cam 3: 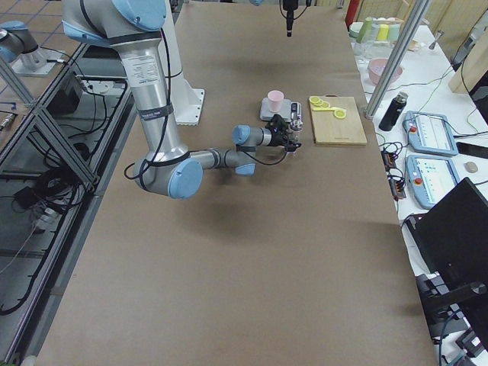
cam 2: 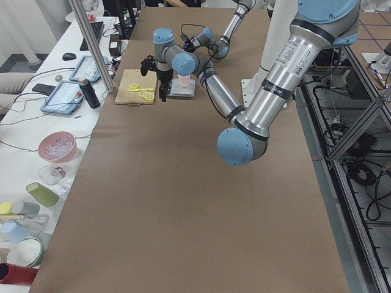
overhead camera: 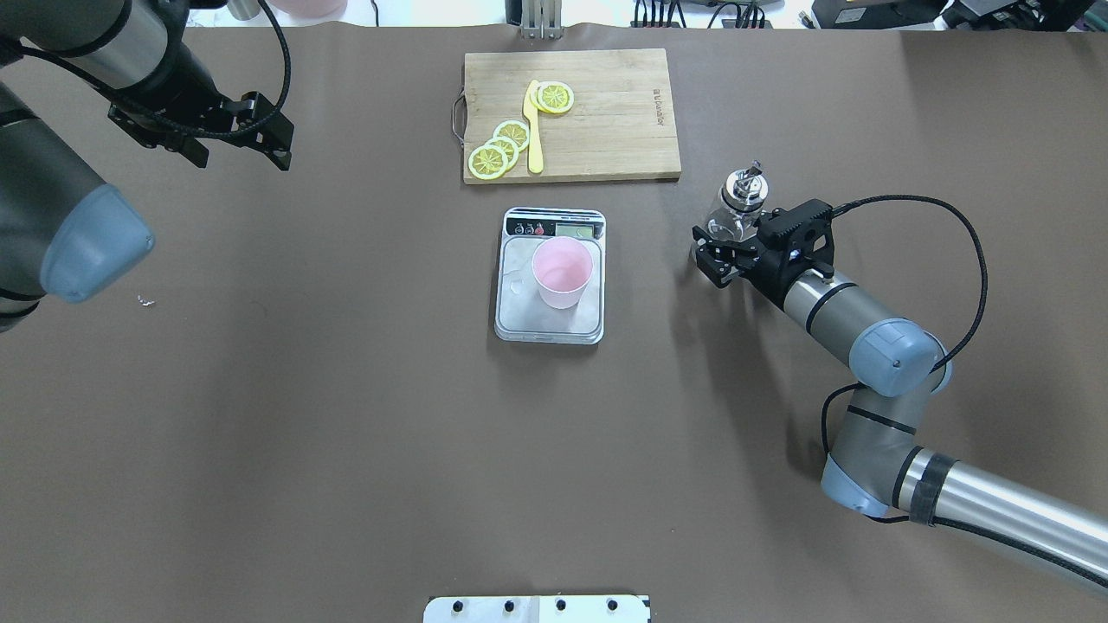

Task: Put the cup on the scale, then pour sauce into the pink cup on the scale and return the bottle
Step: 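Close the right gripper around the glass sauce bottle body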

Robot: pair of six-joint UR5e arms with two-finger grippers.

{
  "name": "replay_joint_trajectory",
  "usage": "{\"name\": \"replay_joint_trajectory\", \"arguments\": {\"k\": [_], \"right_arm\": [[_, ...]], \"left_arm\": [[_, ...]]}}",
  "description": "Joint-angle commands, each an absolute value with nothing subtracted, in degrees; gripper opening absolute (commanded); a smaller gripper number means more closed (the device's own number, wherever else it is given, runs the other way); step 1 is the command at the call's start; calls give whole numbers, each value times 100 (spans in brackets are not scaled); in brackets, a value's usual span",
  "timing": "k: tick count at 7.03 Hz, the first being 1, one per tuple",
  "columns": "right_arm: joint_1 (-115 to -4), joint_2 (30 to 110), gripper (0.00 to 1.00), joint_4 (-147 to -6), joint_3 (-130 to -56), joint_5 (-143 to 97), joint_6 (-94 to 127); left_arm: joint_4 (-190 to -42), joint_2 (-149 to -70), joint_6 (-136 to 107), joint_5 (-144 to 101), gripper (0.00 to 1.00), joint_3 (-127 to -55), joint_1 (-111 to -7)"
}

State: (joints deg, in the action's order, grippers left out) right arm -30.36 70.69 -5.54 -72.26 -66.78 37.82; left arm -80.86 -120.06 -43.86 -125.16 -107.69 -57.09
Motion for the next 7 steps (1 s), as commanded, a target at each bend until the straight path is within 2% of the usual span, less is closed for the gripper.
{"name": "replay_joint_trajectory", "arguments": {"k": [1,4,6,7], "right_arm": [[-3023,7014,73,-562,-7216,-6636,3797],[-3015,7005,60,-562,-7207,-6601,3867],[-3032,6909,33,-562,-7242,-6601,3885],[-3058,6865,26,-562,-7251,-6618,3998]], "left_arm": [[-8086,-11971,-4386,-12516,97,-10793,-5722],[-8086,-11962,-4386,-12516,97,-10793,-5730],[-8086,-11962,-4386,-12516,97,-10793,-5739],[-8086,-11962,-4377,-12516,97,-10793,-5739]]}}
